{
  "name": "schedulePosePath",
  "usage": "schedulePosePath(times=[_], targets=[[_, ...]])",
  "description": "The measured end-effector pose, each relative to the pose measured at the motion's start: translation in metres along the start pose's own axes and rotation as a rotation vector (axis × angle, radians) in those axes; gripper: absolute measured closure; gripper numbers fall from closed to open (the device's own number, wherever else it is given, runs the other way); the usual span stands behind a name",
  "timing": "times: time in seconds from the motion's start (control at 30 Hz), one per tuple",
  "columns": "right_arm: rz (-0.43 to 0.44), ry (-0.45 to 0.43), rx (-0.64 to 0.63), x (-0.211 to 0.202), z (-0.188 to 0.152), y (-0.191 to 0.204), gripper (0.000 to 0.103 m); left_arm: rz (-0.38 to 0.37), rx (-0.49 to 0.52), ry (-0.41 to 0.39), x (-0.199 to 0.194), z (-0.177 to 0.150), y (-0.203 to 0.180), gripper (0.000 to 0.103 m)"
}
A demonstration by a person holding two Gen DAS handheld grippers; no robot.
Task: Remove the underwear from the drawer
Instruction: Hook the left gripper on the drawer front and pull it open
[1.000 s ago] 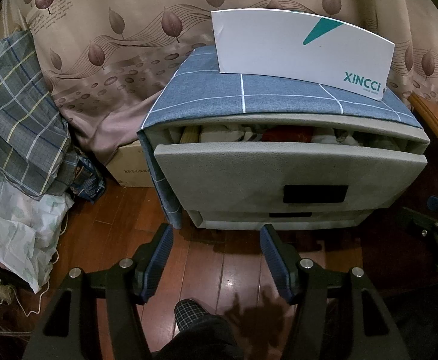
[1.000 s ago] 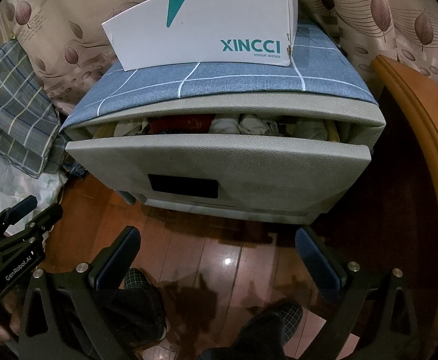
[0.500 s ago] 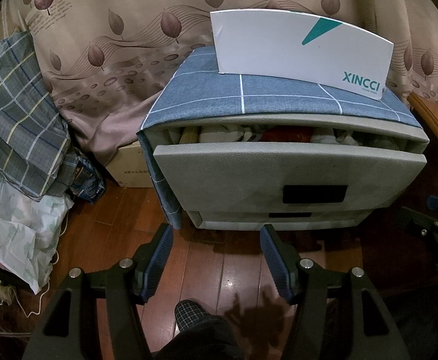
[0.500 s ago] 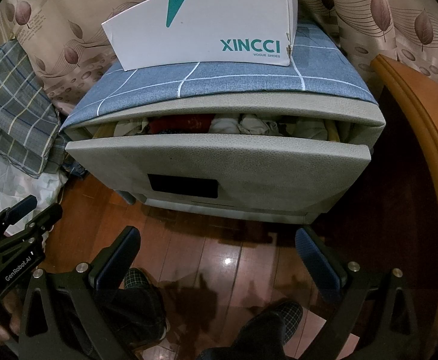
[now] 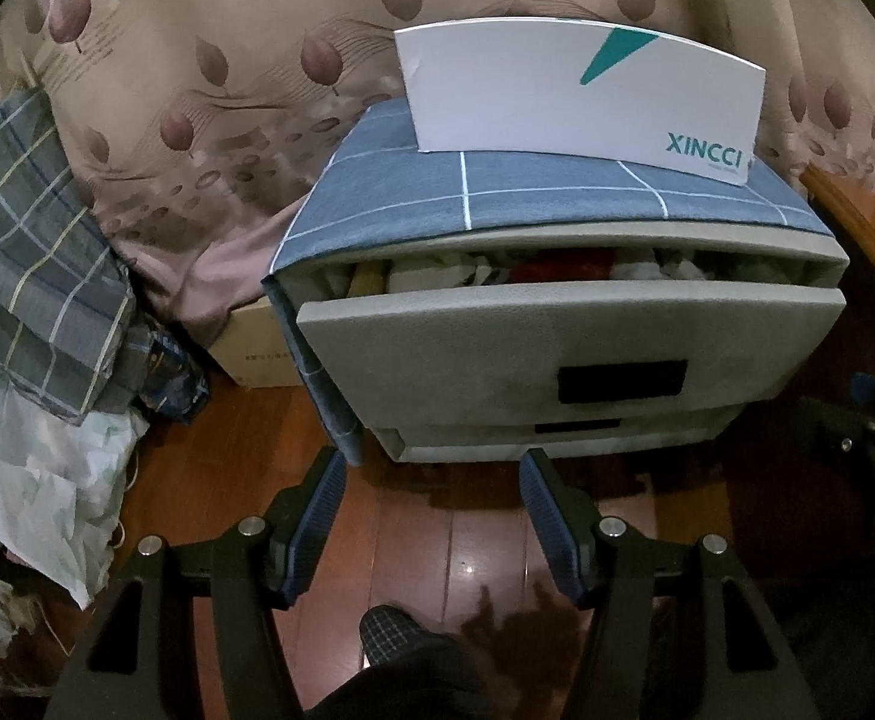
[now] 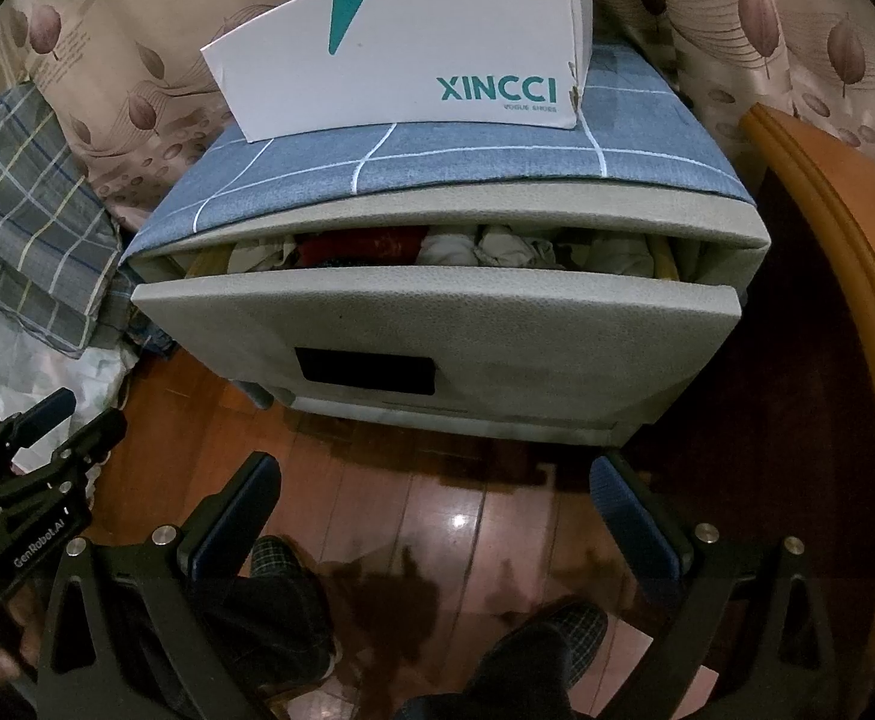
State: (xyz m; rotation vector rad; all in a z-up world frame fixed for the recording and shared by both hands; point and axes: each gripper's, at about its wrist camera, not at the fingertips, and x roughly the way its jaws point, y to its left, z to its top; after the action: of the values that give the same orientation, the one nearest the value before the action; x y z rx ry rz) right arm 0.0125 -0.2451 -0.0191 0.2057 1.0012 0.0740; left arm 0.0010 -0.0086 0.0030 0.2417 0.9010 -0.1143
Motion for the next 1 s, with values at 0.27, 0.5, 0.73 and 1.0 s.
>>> schedulePosePath(times=[0.27, 0.5, 0.73, 1.0], targets=[[0.004, 0.008, 0.006, -0.001, -0.003, -0.003, 0.001, 0.017, 0.071, -0.001, 0.002, 0.001, -0.007, 0.041], [0.01, 0.011, 0.028, -0.001, -0.003, -0.006, 0.001, 0.025, 0.151, -0.014, 0.005, 0.006, -0.012, 0.041], [0.012, 0.017, 0.048, -0.001, -0.002, -0.01, 0.001, 0.107, 0.393, -0.078, 0.011, 0.011, -0.032, 0.041], [0.024, 0.029, 0.088, 0.002, -0.001, -0.018, 0.001, 0.176, 0.646, -0.143, 0.034, 0.012, -0.051, 0.041]])
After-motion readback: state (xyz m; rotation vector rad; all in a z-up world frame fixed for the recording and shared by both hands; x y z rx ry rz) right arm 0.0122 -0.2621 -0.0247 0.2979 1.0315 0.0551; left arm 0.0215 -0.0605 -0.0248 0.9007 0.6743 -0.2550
